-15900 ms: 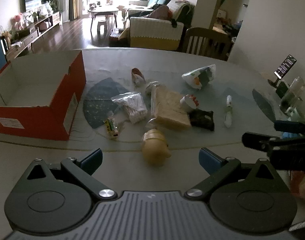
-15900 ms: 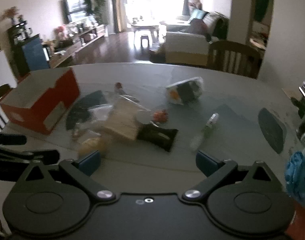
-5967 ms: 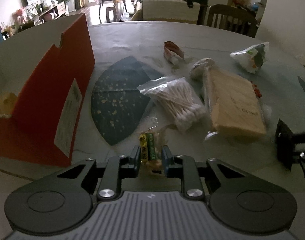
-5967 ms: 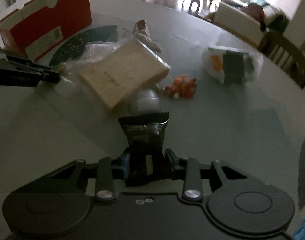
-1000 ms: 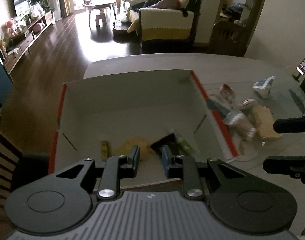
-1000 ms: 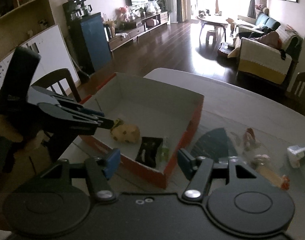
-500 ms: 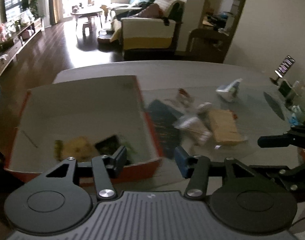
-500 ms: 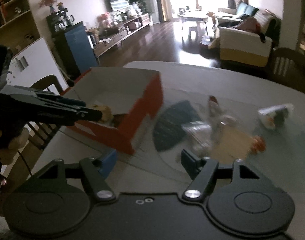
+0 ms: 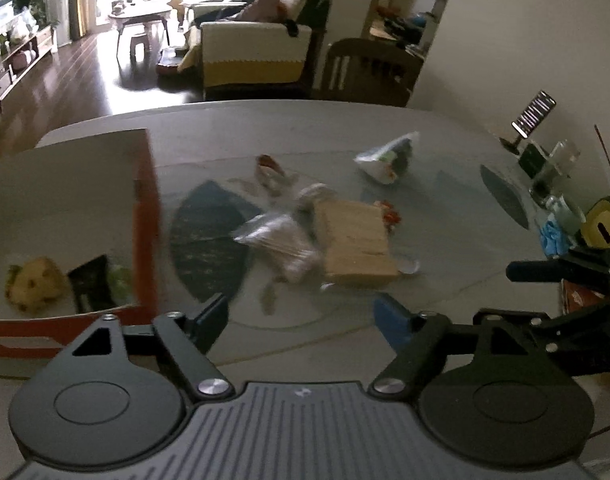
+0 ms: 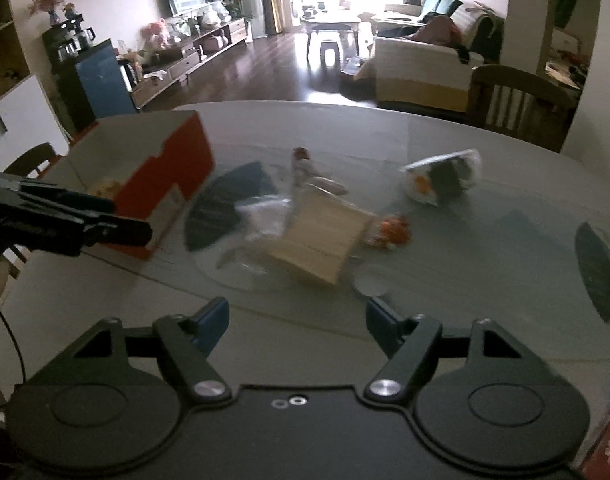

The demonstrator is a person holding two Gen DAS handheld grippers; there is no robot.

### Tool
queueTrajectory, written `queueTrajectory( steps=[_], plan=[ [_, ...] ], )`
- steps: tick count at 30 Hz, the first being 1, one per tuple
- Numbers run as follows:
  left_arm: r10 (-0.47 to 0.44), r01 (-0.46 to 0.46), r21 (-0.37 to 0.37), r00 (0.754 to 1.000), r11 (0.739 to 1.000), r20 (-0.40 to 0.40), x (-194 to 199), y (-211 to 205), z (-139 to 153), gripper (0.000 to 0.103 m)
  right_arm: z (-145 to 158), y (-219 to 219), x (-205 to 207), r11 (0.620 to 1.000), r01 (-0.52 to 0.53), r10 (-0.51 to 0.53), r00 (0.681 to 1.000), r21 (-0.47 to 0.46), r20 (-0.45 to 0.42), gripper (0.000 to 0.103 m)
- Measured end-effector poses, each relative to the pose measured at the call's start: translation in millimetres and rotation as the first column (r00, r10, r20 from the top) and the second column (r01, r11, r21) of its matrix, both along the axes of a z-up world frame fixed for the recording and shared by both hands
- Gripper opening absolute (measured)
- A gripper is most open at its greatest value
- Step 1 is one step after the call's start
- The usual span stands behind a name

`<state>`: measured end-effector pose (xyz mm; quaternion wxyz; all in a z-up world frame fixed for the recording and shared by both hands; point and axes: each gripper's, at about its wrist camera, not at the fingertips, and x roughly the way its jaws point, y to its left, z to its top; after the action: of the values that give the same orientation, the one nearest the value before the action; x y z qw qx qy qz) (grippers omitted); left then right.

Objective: Organize objects
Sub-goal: 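Withdraw both grippers from the box toward the bagged bread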

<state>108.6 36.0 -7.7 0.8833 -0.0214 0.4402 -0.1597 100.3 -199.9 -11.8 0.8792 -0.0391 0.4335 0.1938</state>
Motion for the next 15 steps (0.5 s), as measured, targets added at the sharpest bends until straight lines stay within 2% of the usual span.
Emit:
queueTrajectory(
  steps=[5, 8, 11, 15],
  plan=[
    [-0.018, 0.018, 0.009, 1.000, 1.000, -0.018, 5, -30, -9, 0.087, -11, -26, 8, 1.000, 0.003, -0.003, 1.000, -0.013, -0.011, 0.075],
    [-0.014, 0.014, 0.013, 1.000, 1.000, -0.022, 12, -43, -14, 0.103, -17, -36, 12, 1.000, -0.003, 0.003, 1.000, -0.019, -0.016, 0.075],
    [0.000, 0.001, 0.018, 1.000, 1.000, -0.012, 20, -54, -18, 0.103, -23, -43, 16, 0.999, -0.010, 0.009, 1.000, -0.031, -0.015, 0.075],
    [0.000, -0.002, 0.030, 0.998, 1.000, 0.065, 29, -68, -22, 0.103, -33, -47, 24, 0.998, -0.021, 0.020, 1.000, -0.051, -0.019, 0.075]
  ],
)
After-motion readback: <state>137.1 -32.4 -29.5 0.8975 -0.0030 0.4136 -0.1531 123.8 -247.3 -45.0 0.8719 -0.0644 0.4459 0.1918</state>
